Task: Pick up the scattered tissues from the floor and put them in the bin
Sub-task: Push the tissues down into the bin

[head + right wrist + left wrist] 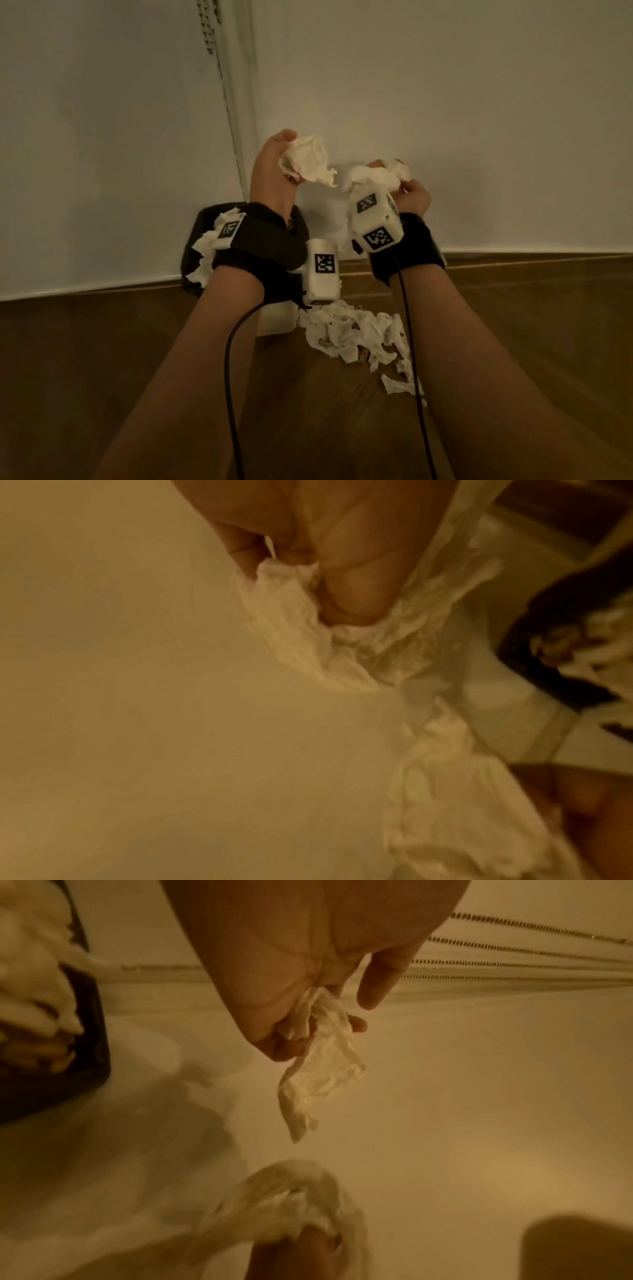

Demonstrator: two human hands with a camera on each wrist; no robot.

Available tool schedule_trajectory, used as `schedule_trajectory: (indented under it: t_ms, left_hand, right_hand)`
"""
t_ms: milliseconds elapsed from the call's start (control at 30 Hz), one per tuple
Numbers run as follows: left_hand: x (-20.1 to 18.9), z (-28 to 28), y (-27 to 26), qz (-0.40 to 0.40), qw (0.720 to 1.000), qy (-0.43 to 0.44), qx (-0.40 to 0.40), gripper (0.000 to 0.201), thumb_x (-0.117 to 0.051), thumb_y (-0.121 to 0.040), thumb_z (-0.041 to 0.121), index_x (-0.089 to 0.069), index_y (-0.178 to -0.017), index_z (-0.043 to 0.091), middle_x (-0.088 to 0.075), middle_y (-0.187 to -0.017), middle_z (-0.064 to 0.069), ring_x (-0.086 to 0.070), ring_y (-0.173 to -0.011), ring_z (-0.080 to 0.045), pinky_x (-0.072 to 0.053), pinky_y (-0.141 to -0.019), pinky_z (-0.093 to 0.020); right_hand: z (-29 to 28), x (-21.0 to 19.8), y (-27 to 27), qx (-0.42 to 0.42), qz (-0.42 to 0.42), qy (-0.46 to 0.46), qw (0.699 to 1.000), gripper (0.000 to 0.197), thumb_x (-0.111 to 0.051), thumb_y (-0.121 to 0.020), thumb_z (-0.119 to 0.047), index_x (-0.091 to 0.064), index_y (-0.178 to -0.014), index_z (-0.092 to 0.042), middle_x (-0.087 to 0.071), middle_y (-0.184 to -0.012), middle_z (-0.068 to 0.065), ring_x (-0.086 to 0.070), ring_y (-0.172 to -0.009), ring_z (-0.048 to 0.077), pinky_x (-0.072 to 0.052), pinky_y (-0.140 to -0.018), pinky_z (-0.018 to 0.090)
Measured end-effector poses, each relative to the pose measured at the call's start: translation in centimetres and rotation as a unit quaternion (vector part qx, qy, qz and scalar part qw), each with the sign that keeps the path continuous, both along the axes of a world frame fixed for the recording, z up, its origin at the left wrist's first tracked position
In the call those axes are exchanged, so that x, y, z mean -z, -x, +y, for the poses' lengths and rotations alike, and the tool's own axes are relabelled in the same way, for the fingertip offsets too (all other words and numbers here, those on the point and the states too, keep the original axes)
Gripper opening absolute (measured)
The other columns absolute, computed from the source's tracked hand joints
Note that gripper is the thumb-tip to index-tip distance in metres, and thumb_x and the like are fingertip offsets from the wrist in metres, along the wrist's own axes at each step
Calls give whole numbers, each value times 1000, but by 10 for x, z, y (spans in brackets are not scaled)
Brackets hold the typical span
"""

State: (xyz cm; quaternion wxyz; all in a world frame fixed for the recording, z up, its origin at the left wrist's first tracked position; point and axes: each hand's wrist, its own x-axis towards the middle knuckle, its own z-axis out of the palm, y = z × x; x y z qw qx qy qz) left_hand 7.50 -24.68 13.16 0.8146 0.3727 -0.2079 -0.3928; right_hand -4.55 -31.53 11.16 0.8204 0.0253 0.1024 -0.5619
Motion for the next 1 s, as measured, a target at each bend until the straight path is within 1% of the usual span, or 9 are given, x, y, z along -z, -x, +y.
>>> schedule_trajectory:
  t_ms: [300, 433, 533, 600, 667, 733, 800, 900, 1000]
  left_hand:
    - [27, 46, -78, -249, 950, -142, -122, 36, -31, -89, -7, -56, -85, 19, -54, -76, 0, -50, -66, -10, -46, -59, -20]
    - [51, 63, -93, -408, 866, -255, -138, 36, -30, -90, -4, -58, -106, 11, -43, -115, -5, -51, -96, -19, -45, -87, -20]
    - [69, 69, -95, -454, 835, -294, -101, 23, -38, -94, 9, -55, -109, 14, -28, -115, -1, -44, -105, -14, -30, -92, -9]
    - [79, 71, -96, -470, 816, -330, -66, 25, -42, -94, 19, -55, -115, 14, -30, -118, -4, -46, -111, -20, -32, -105, -24]
    - [86, 72, -95, -515, 772, -370, -33, 34, -42, -94, 26, -51, -126, 18, -29, -118, -2, -47, -112, -25, -32, -108, -35]
    - [89, 73, -94, -560, 728, -396, -8, 40, -39, -94, 32, -45, -133, 23, -28, -118, 0, -46, -112, -25, -32, -107, -37]
    - [90, 73, -92, -614, 673, -412, 17, 41, -36, -95, 32, -43, -134, 24, -32, -126, -3, -43, -115, -24, -33, -101, -35]
    - [90, 75, -89, -682, 593, -424, 60, 37, -31, -97, 25, -45, -131, 18, -39, -133, -7, -35, -122, -23, -34, -96, -36]
    - [87, 79, -85, -596, 646, -466, 105, 39, -34, -99, 20, -43, -134, 7, -38, -141, -14, -37, -128, -30, -31, -107, -41]
  right_hand:
    - [38, -13, -81, -96, 45, 36, 994, 15, -30, -78, -8, -40, -66, -12, -39, -70, 6, -41, -60, 22, -36, -63, 28]
    - [44, 17, -93, -114, 113, -15, 987, 30, -25, -89, -11, -43, -66, -10, -46, -62, 7, -41, -55, 22, -37, -56, 25]
    - [48, 31, -104, -129, 171, -34, 976, 28, -26, -91, -11, -46, -71, -12, -46, -71, 5, -41, -58, 18, -37, -54, 26]
    - [53, 36, -112, -147, 224, -14, 963, 24, -29, -92, -12, -48, -76, -12, -45, -78, 7, -43, -63, 20, -40, -56, 29]
    - [55, 39, -120, -185, 315, 50, 930, 20, -36, -93, -17, -55, -92, -11, -53, -92, 14, -53, -79, 29, -49, -73, 35]
    - [57, 42, -125, -207, 516, 198, 807, 32, -40, -94, -20, -55, -121, -9, -52, -125, 17, -51, -113, 32, -40, -101, 38]
    - [62, 47, -130, -145, 676, 347, 634, 38, -38, -96, -15, -47, -132, -9, -41, -139, 12, -40, -127, 28, -33, -102, 28]
    - [71, 58, -127, -137, 739, 490, 441, 39, -37, -96, -14, -41, -134, -4, -37, -139, 15, -37, -127, 32, -32, -102, 33]
    - [73, 68, -117, -226, 782, 541, 210, 41, -28, -100, -21, -36, -136, -2, -32, -146, 16, -31, -134, 32, -29, -109, 46]
